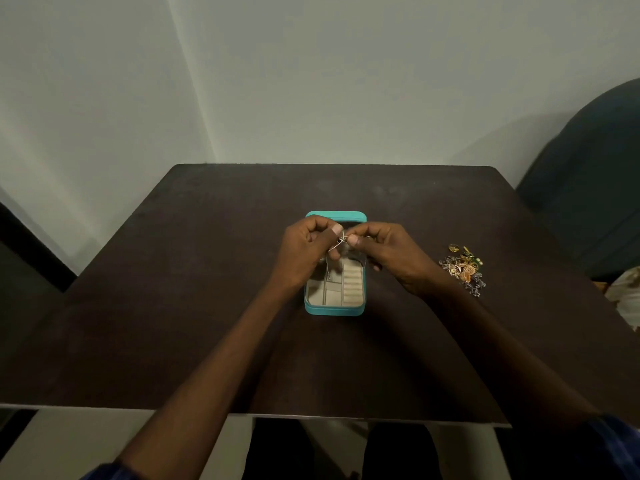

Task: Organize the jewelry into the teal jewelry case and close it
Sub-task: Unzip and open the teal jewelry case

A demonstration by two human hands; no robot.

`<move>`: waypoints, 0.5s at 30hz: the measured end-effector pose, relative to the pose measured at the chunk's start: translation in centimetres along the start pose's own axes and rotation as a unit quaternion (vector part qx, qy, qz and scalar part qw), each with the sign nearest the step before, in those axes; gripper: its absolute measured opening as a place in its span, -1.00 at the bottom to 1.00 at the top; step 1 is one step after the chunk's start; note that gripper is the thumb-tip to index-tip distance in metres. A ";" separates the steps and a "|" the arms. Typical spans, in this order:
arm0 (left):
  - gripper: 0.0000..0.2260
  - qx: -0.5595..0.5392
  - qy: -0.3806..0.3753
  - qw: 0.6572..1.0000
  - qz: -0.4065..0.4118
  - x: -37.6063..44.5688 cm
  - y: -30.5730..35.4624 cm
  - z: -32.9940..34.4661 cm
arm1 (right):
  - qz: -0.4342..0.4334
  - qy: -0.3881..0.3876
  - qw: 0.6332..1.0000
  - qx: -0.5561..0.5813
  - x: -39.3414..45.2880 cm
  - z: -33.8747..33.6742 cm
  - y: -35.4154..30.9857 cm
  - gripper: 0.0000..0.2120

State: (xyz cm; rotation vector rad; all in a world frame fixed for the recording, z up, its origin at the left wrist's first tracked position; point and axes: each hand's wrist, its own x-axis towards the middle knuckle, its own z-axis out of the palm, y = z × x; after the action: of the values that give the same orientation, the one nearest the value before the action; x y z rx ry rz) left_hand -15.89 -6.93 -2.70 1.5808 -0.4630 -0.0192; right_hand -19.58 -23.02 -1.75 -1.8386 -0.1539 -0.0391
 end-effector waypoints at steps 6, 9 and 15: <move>-0.93 0.028 0.031 0.999 0.030 0.0 -0.5 -0.1 | 0.024 0.036 0.999 0.016 -0.2 0.0 -0.5 -0.82; -0.89 0.046 0.036 0.998 0.038 -0.3 -0.5 -0.2 | 0.031 0.057 0.998 0.004 -0.1 0.0 -0.5 -0.81; -0.89 0.019 0.041 0.997 0.059 -1.1 -0.1 -0.1 | 0.067 0.106 0.992 0.013 -0.3 0.3 -0.3 -0.82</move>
State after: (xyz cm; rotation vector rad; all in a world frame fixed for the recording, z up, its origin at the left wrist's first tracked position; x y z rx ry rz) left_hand -16.83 -6.47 -3.03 1.5835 -0.4931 0.1455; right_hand -19.91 -22.71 -1.59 -1.8024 0.1181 -0.1368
